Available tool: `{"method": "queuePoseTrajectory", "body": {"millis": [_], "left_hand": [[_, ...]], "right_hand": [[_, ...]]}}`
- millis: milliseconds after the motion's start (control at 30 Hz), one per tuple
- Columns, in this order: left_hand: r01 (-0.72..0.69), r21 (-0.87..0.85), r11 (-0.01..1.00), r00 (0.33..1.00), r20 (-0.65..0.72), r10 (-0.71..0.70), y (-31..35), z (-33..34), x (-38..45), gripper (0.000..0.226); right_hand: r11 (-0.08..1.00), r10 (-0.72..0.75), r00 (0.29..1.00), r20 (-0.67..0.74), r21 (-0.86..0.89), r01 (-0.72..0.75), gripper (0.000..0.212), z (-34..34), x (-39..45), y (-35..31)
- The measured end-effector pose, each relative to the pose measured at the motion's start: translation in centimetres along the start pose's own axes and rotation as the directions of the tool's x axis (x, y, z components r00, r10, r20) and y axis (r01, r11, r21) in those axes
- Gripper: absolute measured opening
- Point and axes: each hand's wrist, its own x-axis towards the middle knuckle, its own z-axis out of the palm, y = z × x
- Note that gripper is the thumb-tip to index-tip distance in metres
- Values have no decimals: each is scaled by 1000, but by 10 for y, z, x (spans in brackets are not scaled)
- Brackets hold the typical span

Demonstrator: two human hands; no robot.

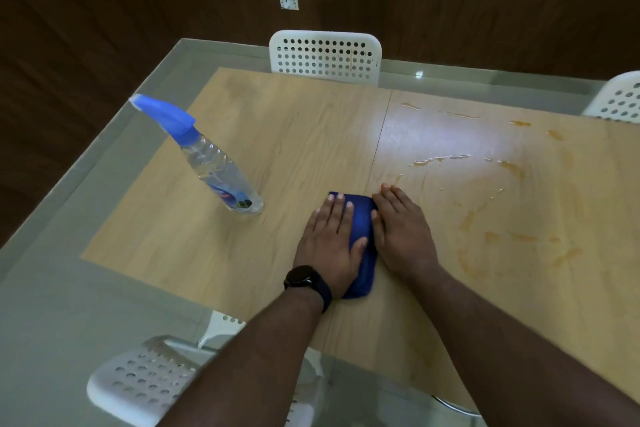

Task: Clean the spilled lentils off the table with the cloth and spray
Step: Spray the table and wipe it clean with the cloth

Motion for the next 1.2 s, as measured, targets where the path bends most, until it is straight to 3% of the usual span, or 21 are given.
{"method": "queuePoseTrajectory", "body": {"millis": [167, 367, 500, 667, 800, 933, 1067, 1200], "left_hand": [[337, -6, 942, 940, -63, -336, 3, 2, -1, 75], [422, -45, 905, 904, -61, -424, -17, -3, 50, 72], [344, -1, 939, 939, -12, -344, -17, -10, 75, 68], [131, -12, 991, 991, 34, -130, 7, -8, 6, 68], [144, 27, 989, 989, 3, -145, -17, -6, -5, 70], [189, 52, 981, 982, -9, -189, -38, -12, 51, 73], [161, 68, 985, 987, 4, -162, -17, -13, 88, 69], [75, 61, 995, 996, 45, -78, 18, -9, 65, 69]], "right_hand": [[1000, 20, 999, -29, -21, -20, 58, 4, -3, -2], [998, -4, 1000, -28, -62, 2, 58, 5, -2, -2], [997, 3, 1000, -24, -81, -5, 55, 6, -2, 0], [996, 7, 1000, -26, -84, -10, 53, 5, -3, -4], [998, 1, 1000, -20, -70, -3, 54, 4, -3, -3], [997, -4, 1000, -18, -72, 3, 55, 5, -2, 0], [997, 51, 996, -68, -60, -55, 54, 6, -2, 0], [993, 105, 990, -98, -48, -110, 52, 6, -3, 0]]}}
